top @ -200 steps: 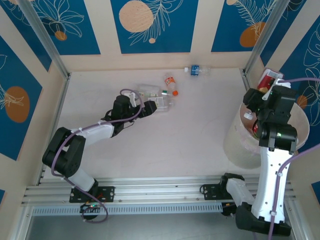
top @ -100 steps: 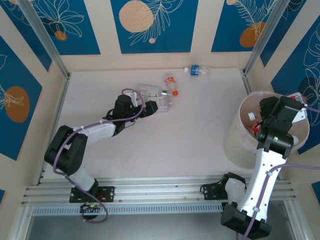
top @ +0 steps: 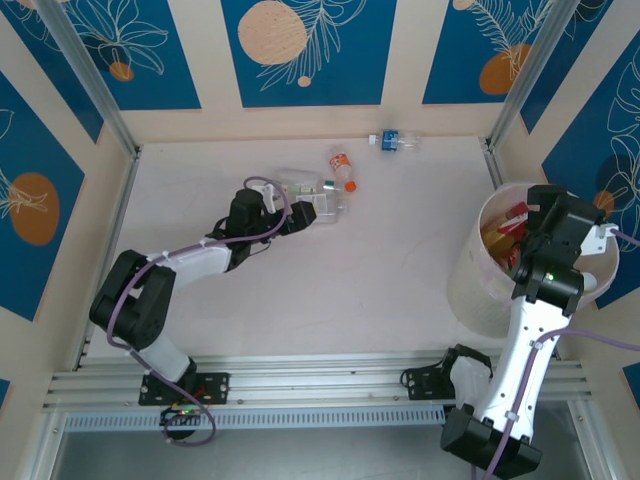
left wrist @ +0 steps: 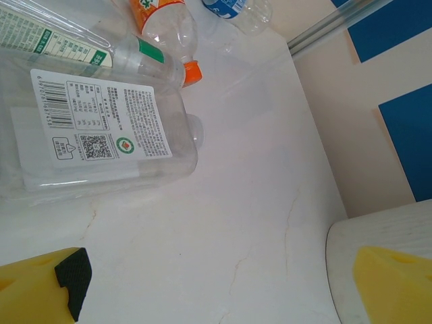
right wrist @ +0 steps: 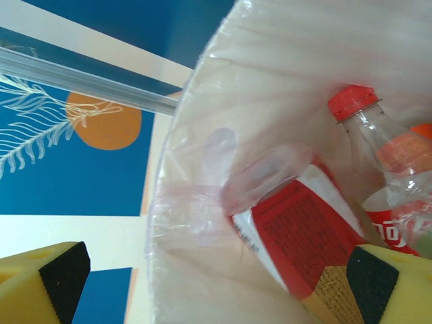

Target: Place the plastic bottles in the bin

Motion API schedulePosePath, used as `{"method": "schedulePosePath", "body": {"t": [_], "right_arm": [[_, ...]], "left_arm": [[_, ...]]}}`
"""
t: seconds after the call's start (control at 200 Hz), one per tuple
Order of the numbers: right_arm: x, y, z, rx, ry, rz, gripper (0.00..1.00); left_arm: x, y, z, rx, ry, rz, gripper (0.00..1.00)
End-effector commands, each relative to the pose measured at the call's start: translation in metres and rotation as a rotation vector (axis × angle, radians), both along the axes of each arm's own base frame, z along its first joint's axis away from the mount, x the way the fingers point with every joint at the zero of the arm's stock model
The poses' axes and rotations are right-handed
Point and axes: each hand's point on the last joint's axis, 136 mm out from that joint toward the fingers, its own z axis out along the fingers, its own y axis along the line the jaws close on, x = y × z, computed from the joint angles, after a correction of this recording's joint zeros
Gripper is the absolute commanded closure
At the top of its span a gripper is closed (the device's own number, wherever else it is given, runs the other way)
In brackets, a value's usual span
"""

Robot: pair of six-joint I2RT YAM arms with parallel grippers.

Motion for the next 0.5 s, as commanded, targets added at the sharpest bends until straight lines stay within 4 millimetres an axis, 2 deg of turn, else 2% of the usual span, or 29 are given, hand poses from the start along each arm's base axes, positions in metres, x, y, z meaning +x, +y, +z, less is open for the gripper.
{"method": "schedulePosePath", "body": {"t": [0.0, 0.075, 0.13, 0.25, 0.365, 0.495], "right_arm": [[-0.003, 0.004, 0.023, -0.022, -0.085, 0.005, 0.0], [-0.001, 0.006, 0.032, -0.069, -0.088, 0.042, 0.0], [0.008, 0.011, 0.039, -0.131, -0.088, 0.12, 0.01], [0.025, 0.022, 0.034, -0.157, -0.054, 0.252, 0.0], [0.036, 0.023, 0.013, -0.125, 0.022, 0.295, 0.0], [0.048, 0.02, -0.023, -0.08, 0.099, 0.328, 0.0]], "left_arm": [[0.0, -0.009, 0.004, -0.006, -0.011, -0.038, 0.0], [0.0, -0.009, 0.004, -0.006, -0.012, -0.037, 0.0], [0.0, -0.009, 0.003, -0.006, -0.011, -0.037, 0.0], [0.0, -0.009, 0.003, -0.007, -0.009, -0.037, 0.0], [-0.001, -0.009, 0.004, -0.012, -0.006, -0.038, 0.0], [-0.003, -0.006, 0.0, 0.0, -0.002, -0.025, 0.0]]}}
